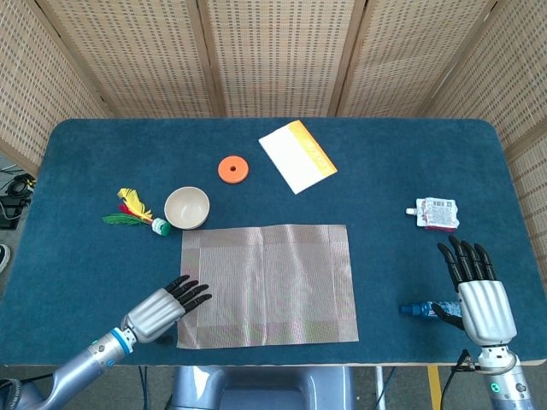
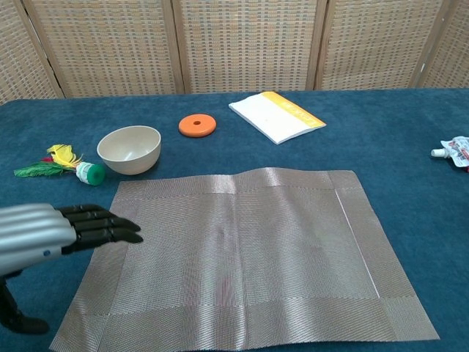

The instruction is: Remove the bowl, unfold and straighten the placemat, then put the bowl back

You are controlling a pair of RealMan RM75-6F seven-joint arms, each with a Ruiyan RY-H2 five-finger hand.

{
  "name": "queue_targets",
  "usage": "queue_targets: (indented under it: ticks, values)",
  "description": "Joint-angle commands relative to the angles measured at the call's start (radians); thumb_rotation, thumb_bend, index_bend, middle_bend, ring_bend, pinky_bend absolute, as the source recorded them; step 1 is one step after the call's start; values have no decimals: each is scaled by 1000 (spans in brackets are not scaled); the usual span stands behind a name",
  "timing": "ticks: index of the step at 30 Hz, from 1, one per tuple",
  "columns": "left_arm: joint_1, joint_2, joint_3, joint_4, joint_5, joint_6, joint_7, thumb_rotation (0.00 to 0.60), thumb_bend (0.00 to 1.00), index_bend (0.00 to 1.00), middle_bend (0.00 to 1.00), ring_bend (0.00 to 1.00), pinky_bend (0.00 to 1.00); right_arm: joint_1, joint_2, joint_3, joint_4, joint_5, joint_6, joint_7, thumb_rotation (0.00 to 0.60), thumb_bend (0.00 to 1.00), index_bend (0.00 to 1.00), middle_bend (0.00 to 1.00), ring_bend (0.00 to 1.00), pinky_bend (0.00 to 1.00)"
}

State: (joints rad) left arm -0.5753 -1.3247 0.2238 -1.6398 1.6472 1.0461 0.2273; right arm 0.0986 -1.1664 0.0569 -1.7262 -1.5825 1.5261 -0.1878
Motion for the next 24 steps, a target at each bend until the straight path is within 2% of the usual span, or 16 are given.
queue_targets:
  ticks: [1, 4, 8, 11, 13, 15, 20, 24]
  values:
    - [18, 58, -31, -21, 13, 74, -30, 600, 0, 0, 0, 0, 0, 0, 0, 0, -1, -1, -1, 0, 600, 0, 0, 0, 0, 0]
    - [27, 70, -83, -32, -29, 112, -41, 600, 0, 0, 0, 0, 0, 0, -1, -1, -2, -1, -3, -3, 600, 0, 0, 0, 0, 0]
    - [10, 58, -185, -3, -133, 112, -91, 600, 0, 0, 0, 0, 0, 1, -1, -2, -3, -2, -5, -5, 600, 0, 0, 0, 0, 0]
    - [-42, -2, -314, 124, -305, 39, -137, 600, 0, 0, 0, 0, 0, 2, -2, -2, -3, -1, -8, -5, 600, 0, 0, 0, 0, 0]
    - [-79, -50, -354, 218, -374, -25, -141, 600, 0, 0, 0, 0, 0, 3, -2, -1, -2, 2, -12, -4, 600, 0, 0, 0, 0, 0]
    - [-108, -98, -375, 300, -418, -71, -125, 600, 2, 18, 0, 0, 0, 5, -4, -1, 0, 4, -17, -4, 600, 0, 0, 0, 0, 0]
    - [-170, -222, -397, 489, -465, -164, -120, 600, 93, 170, 0, 0, 0, 8, -9, -1, 4, 9, -26, -9, 600, 0, 0, 0, 0, 0]
    - [-195, -279, -403, 568, -471, -199, -128, 600, 181, 256, 0, 0, 0, 8, -11, 0, 6, 14, -27, -9, 600, 0, 0, 0, 0, 0]
